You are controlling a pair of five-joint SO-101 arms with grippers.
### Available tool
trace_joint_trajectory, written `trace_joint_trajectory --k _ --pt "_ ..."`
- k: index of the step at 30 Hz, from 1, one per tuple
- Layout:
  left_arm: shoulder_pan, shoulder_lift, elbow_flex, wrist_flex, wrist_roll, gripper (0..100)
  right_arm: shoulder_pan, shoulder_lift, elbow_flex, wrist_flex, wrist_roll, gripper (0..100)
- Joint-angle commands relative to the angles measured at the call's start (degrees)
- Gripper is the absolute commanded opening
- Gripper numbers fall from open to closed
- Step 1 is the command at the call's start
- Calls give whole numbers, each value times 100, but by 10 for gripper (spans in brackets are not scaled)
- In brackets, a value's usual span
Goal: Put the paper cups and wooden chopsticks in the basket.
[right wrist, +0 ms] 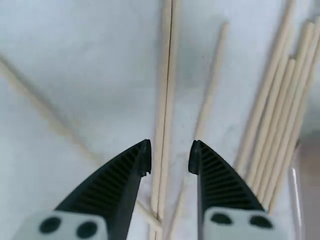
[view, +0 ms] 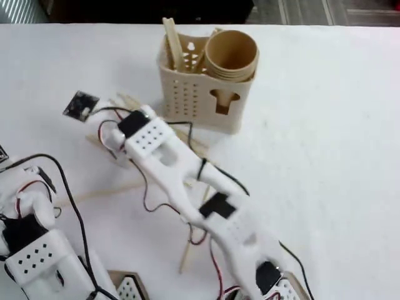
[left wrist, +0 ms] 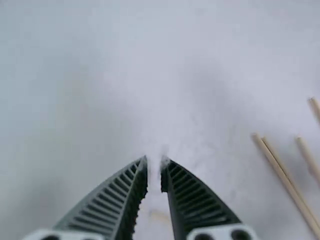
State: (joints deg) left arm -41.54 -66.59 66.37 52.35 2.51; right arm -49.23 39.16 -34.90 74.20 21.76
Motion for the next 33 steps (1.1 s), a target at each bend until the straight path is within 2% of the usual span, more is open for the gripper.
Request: trace_joint_trajectory --k 1,5,12,17,24,31,33 --pt "-57 -119 44 -325 62 68 -198 497 -985 207 62 144" --pt "-57 -119 53 -352 62 68 -312 1130 -1846 602 62 185" --pt "-48 -119 53 -352 62 68 -286 2018 -3059 901 62 173" --pt "-48 -119 53 -343 62 68 -110 2466 -3525 892 105 173" --pt "-40 -119 53 -343 62 68 -66 2932 -3596 901 651 171" --pt "-40 -119 53 -334 62 68 -66 2993 -3613 1077 1011 15" --pt "-40 -119 53 -334 62 68 -66 3002 -3578 1103 1073 20"
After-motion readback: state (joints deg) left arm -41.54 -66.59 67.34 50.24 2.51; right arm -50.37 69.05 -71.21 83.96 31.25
